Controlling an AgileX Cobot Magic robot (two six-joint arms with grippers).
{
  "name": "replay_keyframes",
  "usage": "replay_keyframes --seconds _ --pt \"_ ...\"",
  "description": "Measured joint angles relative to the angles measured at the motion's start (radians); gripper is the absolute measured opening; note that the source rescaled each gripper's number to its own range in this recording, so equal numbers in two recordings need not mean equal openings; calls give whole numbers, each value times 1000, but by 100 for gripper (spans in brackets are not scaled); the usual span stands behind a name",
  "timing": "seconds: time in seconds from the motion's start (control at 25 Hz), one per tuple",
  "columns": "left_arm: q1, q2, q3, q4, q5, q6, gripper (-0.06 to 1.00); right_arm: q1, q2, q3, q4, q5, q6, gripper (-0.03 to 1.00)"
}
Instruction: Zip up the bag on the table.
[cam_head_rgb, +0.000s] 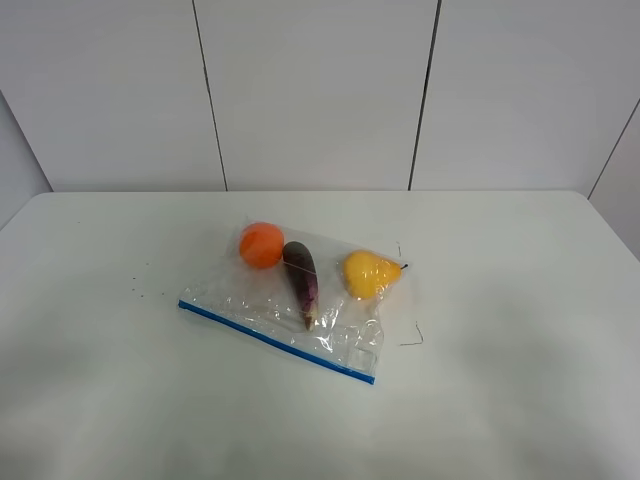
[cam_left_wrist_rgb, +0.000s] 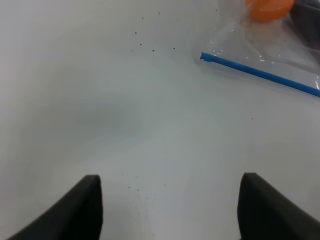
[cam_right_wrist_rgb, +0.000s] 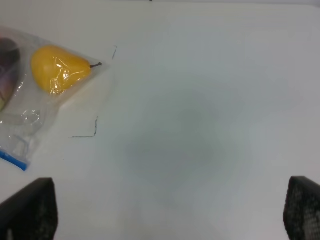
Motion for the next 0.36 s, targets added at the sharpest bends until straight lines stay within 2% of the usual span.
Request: replay_keyframes --seconds 0.36 --pt "0 0 0 0 -1 0 90 0 0 0 0 0 0 100"
